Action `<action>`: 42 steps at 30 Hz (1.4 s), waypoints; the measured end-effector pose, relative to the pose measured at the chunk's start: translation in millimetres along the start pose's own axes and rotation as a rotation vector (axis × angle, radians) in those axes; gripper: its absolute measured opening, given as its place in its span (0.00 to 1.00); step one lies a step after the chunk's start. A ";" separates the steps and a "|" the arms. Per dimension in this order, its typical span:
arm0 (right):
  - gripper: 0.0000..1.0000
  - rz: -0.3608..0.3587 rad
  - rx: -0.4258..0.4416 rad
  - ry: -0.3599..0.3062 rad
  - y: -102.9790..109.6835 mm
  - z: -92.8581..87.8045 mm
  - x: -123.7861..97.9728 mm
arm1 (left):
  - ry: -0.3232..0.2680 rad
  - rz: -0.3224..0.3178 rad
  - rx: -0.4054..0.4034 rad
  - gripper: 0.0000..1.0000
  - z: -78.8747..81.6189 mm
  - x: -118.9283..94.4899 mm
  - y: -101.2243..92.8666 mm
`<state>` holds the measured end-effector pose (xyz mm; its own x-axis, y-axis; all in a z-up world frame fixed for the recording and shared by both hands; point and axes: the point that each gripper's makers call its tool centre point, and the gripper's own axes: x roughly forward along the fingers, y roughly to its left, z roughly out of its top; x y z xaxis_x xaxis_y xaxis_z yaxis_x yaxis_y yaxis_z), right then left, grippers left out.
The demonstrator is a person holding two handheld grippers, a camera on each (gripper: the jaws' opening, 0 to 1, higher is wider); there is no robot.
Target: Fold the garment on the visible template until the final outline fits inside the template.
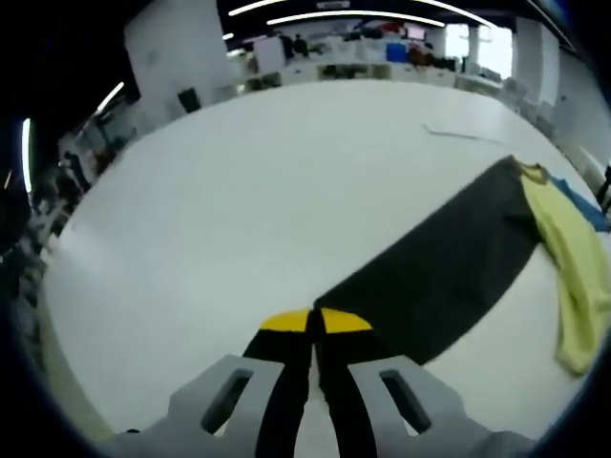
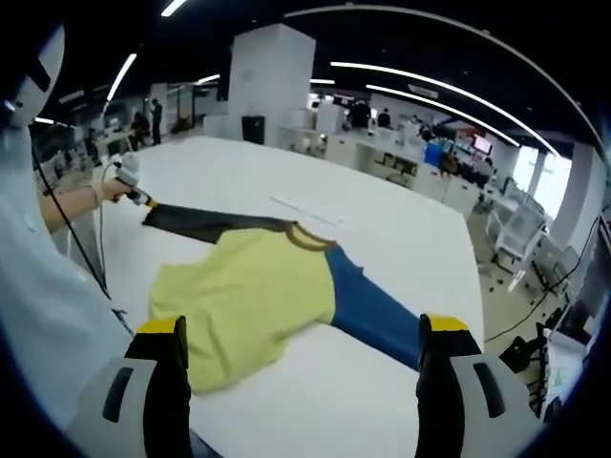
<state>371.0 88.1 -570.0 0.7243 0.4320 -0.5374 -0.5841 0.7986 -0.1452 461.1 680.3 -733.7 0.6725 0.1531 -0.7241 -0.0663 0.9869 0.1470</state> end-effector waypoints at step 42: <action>1.00 0.021 0.001 0.002 2.9 -2.9 4.6 | -0.024 0.080 0.007 0.18 2.5 -6.3 22.4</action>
<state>371.6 91.2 -575.3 0.7109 0.4482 -0.5420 -0.5991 0.7895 -0.1329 457.2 701.3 -724.3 0.6830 0.2303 -0.6931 -0.1159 0.9711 0.2085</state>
